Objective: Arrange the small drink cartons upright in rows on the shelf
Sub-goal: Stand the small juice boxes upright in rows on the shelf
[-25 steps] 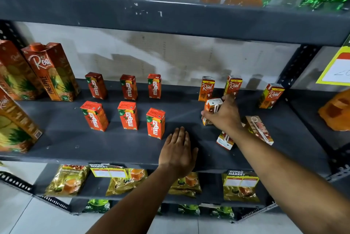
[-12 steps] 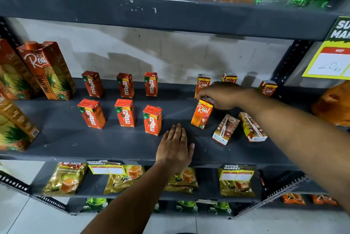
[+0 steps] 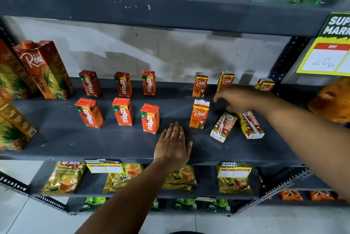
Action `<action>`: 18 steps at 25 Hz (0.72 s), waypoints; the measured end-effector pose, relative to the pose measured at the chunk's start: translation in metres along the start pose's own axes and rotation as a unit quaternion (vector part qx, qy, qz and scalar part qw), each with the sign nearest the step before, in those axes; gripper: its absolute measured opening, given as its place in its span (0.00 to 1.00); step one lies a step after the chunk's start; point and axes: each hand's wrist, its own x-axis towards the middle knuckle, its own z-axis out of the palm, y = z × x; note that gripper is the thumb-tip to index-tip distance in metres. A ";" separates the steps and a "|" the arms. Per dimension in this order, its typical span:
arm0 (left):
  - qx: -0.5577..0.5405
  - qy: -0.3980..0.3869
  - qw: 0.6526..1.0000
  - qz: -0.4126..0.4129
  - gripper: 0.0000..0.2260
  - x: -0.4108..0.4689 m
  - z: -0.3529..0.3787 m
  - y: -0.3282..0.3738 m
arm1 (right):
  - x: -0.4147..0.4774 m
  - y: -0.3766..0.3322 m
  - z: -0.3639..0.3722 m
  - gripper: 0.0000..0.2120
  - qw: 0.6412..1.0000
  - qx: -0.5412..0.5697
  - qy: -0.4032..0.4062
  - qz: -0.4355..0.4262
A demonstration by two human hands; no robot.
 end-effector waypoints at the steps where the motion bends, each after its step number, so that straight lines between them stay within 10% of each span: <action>1: 0.000 0.002 1.000 0.001 0.32 0.000 0.001 0.000 | -0.007 0.004 0.008 0.26 0.999 -0.012 -0.031 -0.005; 7: 0.003 0.010 1.000 0.002 0.32 0.002 0.005 -0.002 | -0.026 -0.005 0.064 0.31 0.988 -0.112 -0.013 -0.106; 11: 0.004 0.013 1.000 -0.003 0.32 0.002 0.007 -0.002 | -0.028 0.001 0.071 0.23 0.989 0.092 0.114 0.024; 18: 0.003 0.015 1.000 0.005 0.32 0.001 0.005 -0.002 | -0.030 -0.025 0.095 0.34 0.822 0.352 0.324 0.309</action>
